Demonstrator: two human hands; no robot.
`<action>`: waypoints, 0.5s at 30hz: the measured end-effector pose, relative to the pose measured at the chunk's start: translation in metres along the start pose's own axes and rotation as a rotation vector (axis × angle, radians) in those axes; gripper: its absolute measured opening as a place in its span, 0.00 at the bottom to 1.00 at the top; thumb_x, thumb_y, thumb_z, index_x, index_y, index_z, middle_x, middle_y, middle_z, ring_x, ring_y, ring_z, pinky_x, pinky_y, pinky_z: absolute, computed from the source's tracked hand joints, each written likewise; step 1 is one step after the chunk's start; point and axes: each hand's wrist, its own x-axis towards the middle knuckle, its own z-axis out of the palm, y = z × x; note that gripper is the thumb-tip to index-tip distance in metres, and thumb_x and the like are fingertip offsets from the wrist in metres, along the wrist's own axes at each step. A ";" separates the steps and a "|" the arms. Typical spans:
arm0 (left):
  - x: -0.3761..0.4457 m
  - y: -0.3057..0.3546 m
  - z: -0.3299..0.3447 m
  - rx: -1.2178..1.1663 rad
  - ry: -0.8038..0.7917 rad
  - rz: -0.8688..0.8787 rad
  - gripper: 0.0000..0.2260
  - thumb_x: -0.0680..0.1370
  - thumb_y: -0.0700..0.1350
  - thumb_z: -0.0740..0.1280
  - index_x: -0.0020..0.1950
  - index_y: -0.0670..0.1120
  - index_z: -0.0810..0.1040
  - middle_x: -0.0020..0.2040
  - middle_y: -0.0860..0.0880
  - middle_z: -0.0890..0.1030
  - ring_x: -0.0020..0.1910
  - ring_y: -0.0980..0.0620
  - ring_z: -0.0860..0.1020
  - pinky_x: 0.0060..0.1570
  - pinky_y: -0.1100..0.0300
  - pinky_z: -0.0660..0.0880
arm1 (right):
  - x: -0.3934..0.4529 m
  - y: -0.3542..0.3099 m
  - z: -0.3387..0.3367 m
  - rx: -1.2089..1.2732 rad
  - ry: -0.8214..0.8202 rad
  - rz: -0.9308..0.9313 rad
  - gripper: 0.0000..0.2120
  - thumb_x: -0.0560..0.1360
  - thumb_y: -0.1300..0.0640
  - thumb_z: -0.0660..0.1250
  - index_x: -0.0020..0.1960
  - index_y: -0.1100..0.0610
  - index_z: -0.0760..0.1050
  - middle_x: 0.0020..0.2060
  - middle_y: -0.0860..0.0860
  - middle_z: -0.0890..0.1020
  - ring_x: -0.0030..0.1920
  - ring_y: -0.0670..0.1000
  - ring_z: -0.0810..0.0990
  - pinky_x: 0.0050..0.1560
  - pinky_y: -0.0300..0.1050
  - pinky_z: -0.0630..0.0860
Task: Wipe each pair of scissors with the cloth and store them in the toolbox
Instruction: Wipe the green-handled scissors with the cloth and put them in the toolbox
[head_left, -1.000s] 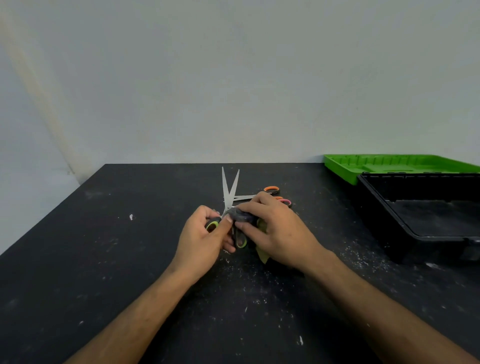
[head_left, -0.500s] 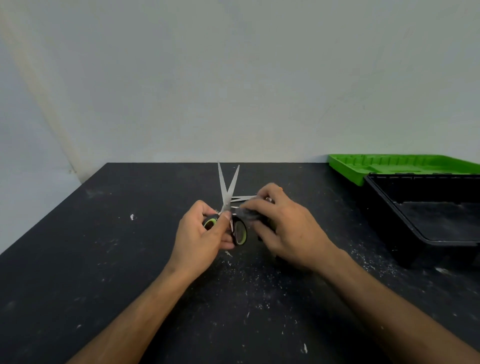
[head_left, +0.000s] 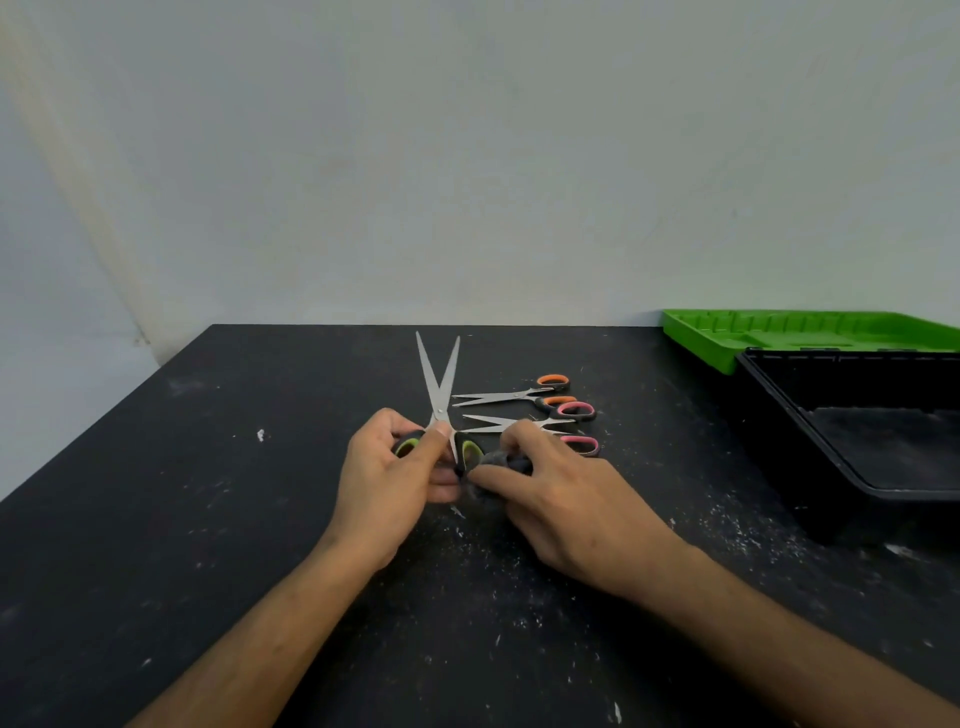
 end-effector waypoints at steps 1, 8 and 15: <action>0.000 0.000 -0.001 -0.011 0.001 -0.001 0.09 0.82 0.42 0.69 0.50 0.38 0.73 0.38 0.40 0.87 0.34 0.45 0.86 0.32 0.54 0.83 | -0.001 0.001 0.000 0.007 -0.005 0.004 0.14 0.80 0.50 0.60 0.64 0.45 0.74 0.57 0.51 0.71 0.48 0.51 0.76 0.29 0.46 0.75; 0.000 0.002 0.000 -0.057 -0.085 0.050 0.08 0.82 0.42 0.67 0.49 0.41 0.70 0.41 0.38 0.87 0.37 0.40 0.88 0.34 0.54 0.84 | 0.016 0.023 -0.015 0.341 0.277 0.206 0.12 0.81 0.49 0.65 0.64 0.44 0.76 0.53 0.43 0.72 0.49 0.45 0.77 0.47 0.49 0.79; -0.006 0.004 -0.002 -0.069 -0.058 0.114 0.08 0.82 0.41 0.68 0.53 0.38 0.71 0.41 0.38 0.87 0.38 0.41 0.88 0.34 0.53 0.84 | 0.017 0.002 0.014 0.441 0.305 0.221 0.14 0.80 0.57 0.69 0.65 0.50 0.78 0.55 0.45 0.79 0.54 0.43 0.78 0.53 0.47 0.77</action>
